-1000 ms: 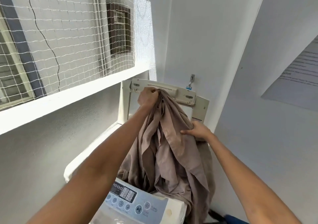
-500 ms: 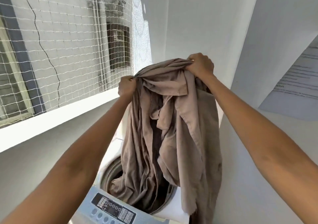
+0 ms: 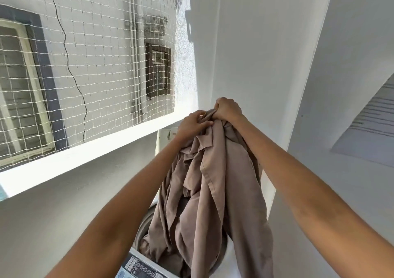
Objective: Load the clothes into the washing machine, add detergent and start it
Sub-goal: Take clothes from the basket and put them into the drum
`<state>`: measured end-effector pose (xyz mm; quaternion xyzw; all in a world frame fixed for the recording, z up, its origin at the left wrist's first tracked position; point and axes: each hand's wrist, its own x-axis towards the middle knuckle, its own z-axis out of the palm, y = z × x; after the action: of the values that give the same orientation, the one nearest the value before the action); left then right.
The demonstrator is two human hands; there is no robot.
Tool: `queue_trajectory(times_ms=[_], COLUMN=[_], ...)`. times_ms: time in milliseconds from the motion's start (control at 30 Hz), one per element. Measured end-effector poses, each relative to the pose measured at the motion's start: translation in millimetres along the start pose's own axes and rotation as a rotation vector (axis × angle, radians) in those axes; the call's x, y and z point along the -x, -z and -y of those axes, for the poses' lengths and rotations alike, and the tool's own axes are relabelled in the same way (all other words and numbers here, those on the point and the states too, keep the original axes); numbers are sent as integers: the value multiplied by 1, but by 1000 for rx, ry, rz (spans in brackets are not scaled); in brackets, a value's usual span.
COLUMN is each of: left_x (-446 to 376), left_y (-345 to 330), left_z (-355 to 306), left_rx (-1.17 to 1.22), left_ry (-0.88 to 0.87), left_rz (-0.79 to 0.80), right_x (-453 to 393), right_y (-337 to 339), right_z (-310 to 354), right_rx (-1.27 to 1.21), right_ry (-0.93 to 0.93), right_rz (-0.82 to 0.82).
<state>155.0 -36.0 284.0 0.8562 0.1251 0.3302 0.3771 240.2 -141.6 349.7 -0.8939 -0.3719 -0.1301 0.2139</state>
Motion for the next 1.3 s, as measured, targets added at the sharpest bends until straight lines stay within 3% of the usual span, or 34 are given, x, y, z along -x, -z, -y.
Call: queue_trajectory(times_ms=[67, 200, 300, 367, 567, 767, 900, 967, 1033, 1100, 1133, 1200, 1300], left_x=[0, -2, -4, -5, -6, -4, -3, -3, -2, -2, -3, -4, -7], left_y=[-5, -10, -12, -13, -8, 8, 9, 11, 14, 17, 17, 16, 15], left_z=[1, 2, 9, 12, 12, 28, 29, 32, 36, 42, 44, 43, 44], left_rx=[-42, 85, 139, 150, 186, 106, 157, 248, 305, 352, 384, 451, 486], left_ry=[35, 161, 297, 347, 321, 326, 308, 317, 332, 359, 368, 391, 418], left_rz=[-145, -238, -319, -345, -324, -301, -266, -296, -338, -392, -415, -442, -466], right_x=[1, 13, 24, 29, 29, 35, 37, 45, 64, 82, 90, 103, 105], right_y=[0, 21, 27, 18, -8, 6, -11, -20, -26, -48, -68, -109, -143], right_z=[-5, -24, -47, -62, -99, -109, -105, -99, -95, -103, -111, -122, -116], right_rx=[-22, -283, -489, -450, -609, -556, -374, -481, -575, -481, -428, -394, -346], right_ry=[61, 163, 215, 235, 102, 127, -88, -36, 23, 22, 12, -104, -176], right_rz=[83, 417, 487, 401, -161, -120, -259, -81, 307, 605, 659, 579, 321])
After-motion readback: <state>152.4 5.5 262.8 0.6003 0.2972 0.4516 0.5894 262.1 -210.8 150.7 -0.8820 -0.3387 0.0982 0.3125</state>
